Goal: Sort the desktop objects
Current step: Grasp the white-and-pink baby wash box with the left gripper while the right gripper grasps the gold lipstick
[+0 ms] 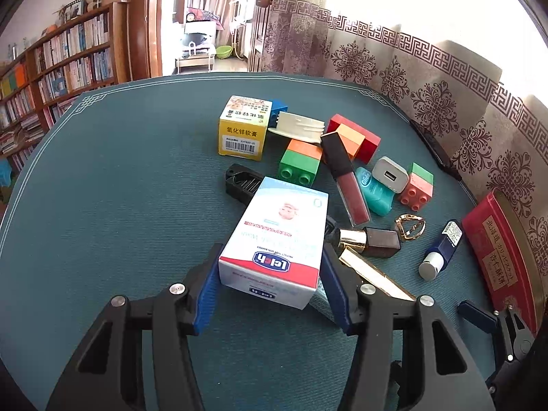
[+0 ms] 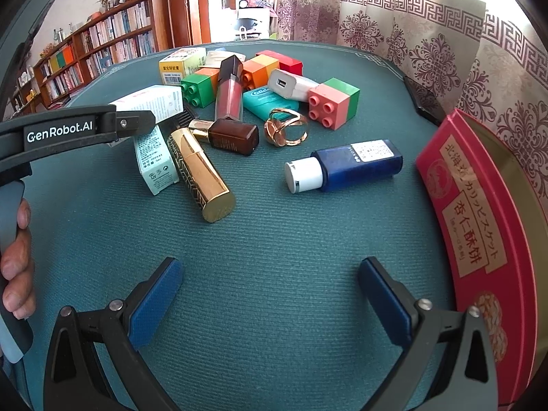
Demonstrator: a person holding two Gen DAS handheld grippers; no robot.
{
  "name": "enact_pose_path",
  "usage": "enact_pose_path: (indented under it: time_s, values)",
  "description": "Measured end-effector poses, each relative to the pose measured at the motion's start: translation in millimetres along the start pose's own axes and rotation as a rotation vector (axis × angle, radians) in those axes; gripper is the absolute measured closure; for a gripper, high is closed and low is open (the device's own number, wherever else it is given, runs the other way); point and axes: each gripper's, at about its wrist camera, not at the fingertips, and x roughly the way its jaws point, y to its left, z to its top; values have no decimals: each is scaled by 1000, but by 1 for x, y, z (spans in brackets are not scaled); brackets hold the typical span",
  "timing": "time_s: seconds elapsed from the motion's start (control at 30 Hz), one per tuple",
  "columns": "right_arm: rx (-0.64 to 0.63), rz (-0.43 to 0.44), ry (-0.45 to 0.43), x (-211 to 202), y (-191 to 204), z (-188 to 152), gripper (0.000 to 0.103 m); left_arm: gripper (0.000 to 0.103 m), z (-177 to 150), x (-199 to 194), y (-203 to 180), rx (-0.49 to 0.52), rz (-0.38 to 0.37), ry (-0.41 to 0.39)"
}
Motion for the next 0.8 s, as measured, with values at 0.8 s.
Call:
enact_pose_path:
  time_s: [0.8]
  values:
    - [-379, 55, -29, -73, 38, 11, 0, 47, 3, 4, 21, -58, 28, 6]
